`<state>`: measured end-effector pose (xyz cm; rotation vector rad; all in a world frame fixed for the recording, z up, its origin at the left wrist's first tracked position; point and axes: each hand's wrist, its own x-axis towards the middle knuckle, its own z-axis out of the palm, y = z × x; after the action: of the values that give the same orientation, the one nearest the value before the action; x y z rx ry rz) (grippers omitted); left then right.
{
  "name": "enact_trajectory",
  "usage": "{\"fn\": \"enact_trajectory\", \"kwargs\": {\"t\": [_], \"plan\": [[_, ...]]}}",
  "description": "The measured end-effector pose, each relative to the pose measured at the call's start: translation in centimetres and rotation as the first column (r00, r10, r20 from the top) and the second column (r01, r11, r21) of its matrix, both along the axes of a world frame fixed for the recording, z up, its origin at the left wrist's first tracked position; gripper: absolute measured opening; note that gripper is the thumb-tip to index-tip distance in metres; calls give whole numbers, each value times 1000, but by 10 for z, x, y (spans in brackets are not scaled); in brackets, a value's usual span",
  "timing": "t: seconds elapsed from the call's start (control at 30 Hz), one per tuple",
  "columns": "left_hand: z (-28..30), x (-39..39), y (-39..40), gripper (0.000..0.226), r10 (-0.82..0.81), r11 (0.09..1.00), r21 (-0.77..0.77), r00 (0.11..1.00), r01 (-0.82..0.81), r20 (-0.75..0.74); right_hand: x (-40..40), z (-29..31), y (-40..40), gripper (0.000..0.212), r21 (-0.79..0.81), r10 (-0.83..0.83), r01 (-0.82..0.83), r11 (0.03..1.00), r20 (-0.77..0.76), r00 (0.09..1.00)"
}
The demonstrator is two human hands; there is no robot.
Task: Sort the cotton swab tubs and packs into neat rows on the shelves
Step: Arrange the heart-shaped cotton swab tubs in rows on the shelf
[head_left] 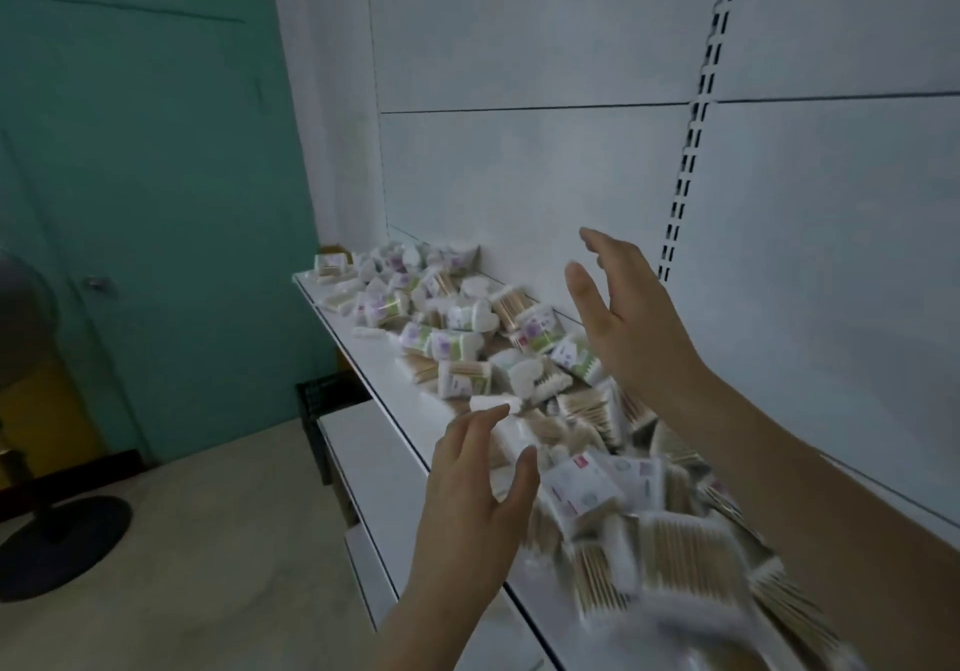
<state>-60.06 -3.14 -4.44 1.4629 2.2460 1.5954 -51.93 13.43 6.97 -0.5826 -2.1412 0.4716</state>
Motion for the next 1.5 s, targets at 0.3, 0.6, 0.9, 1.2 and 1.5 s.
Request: {"fn": "enact_trajectory", "kwargs": {"t": [0.3, 0.6, 0.9, 1.2, 1.5], "plan": [[-20, -141, 55, 37, -113, 993, -21, 994, 113, -10, -88, -50, 19, 62, -76, -203, 231, 970, 273, 940], [-55, -206, 114, 48, -125, 985, -125, 991, 118, -48, -121, -105, 30, 63, -71, -353, 473, 878, 571, 741], [-56, -222, 109, 37, -229, 973, -22, 971, 231, 70, -118, -97, 27, 57, -157, -367, 465, 871, 420, 830], [-23, -205, 91, 36, -337, 939, 143, 918, 313, 210, -91, -66, 5, 63, -324, -448, 473, 819, 154, 881], [6, -85, 96, 31, -627, 776, 289, 732, 560, 266, 32, -40, -50, 30, -634, -601, 398, 663, -134, 788]]}}
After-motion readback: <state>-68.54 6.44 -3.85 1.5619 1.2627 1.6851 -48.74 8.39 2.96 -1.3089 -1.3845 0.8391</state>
